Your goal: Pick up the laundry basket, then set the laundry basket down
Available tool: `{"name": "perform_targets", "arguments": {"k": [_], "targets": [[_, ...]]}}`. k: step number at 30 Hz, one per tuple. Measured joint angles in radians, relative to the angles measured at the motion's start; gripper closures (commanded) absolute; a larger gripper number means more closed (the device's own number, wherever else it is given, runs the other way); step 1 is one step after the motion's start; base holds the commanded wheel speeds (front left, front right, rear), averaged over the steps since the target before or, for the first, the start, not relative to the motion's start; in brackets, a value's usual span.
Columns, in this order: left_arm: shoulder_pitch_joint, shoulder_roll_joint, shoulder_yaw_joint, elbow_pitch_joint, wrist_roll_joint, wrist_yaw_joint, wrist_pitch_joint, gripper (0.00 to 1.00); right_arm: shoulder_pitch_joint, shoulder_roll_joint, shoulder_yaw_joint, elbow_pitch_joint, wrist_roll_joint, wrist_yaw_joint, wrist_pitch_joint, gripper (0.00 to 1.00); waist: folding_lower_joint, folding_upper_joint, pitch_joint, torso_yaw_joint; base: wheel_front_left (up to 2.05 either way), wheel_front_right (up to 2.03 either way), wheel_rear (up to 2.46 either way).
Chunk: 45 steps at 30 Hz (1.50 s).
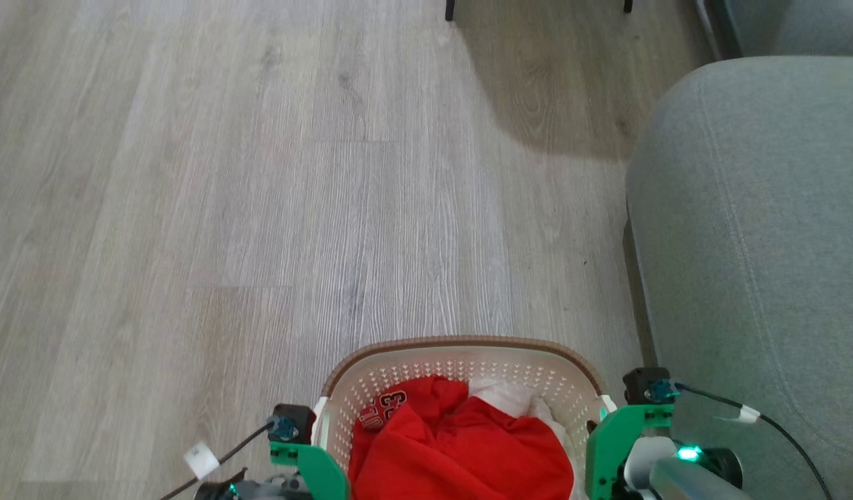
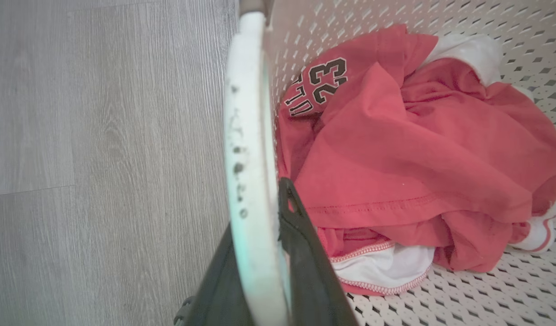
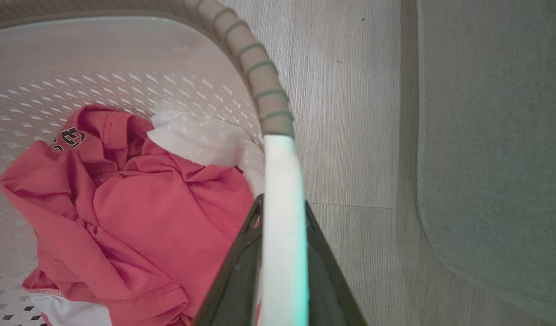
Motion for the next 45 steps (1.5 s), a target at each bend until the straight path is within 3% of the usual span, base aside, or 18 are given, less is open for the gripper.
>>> {"name": "perform_targets", "arguments": {"k": [26, 45], "targets": [[0.000, 0.002, -0.059, -0.006, -0.047, 0.018, 0.016, 1.00, -0.001, 0.000, 0.131, 0.035, 0.136, 0.000, -0.025, 1.00, 0.0001, 0.0000, -0.014, 0.003, 0.00, 0.00, 0.00], [-0.016, 0.002, -0.088, 0.003, -0.070, 0.018, 0.002, 1.00, -0.049, 0.000, 0.197, 0.054, 0.191, 0.000, -0.049, 1.00, 0.0001, 0.0000, 0.035, -0.005, 0.00, 0.00, 0.00]]}}
